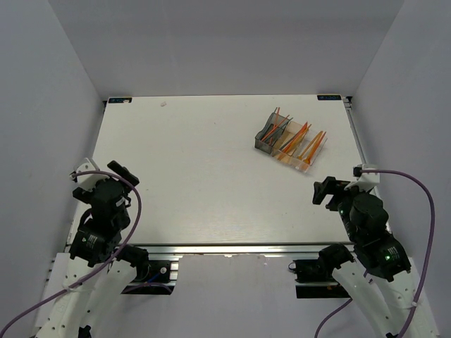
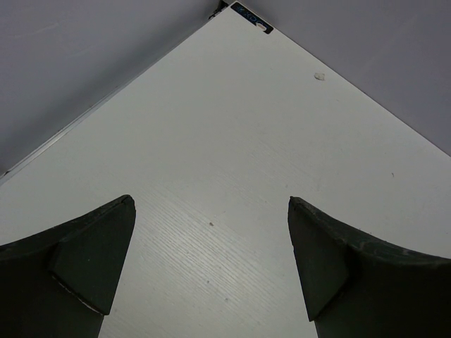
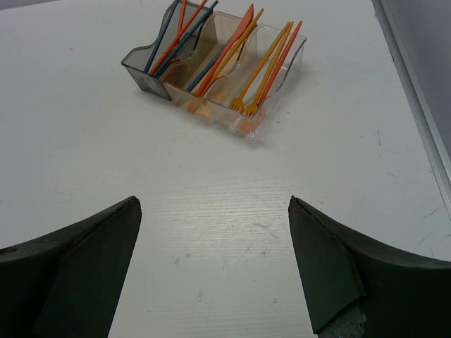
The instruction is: Sort the eating utensils into containers
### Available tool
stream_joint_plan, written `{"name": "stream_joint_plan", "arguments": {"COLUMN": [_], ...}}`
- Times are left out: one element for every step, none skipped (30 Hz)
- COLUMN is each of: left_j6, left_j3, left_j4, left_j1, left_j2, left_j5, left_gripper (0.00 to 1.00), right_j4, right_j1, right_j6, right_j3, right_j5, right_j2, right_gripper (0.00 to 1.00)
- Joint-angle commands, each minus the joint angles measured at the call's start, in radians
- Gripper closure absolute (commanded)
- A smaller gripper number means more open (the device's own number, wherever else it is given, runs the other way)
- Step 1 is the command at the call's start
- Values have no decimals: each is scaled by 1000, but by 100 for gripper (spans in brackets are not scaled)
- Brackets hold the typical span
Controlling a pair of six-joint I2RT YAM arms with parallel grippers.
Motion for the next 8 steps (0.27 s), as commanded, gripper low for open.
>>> {"name": "stream_joint_plan", "arguments": {"left_j6": [-8, -8, -8, -8, -6, -6, -5, -5], "left_j3": [-14, -14, -14, -14, -14, -14, -15, -15], "left_j4": [5, 5, 5, 5, 6, 6, 6, 9], "left_j1": [-6, -7, -10, -14, -15, -17, -20, -20], "left_j2": [-16, -13, -11, -10, -5, -2, 0, 1], "left_j5": [-9, -7, -7, -6, -3, 0, 2, 3], "left_gripper": [2, 2, 2, 2, 2, 2, 2, 2], "right_j4": [66, 69, 69, 69, 69, 69, 68, 68], "right_j1": [0, 0, 0, 0, 0, 0, 0, 0], "right_j6": [-7, -7, -5, -2, 1, 4, 4, 4], "right_j3": [-31, -37, -42, -43, -46, -48, -49, -49], "right_j5": [11, 15, 17, 20, 31, 32, 34, 32], "right_j2": [-10, -10, -12, -12, -15, -18, -21, -27], "right_gripper": [11, 11, 11, 11, 11, 11, 11, 11]}}
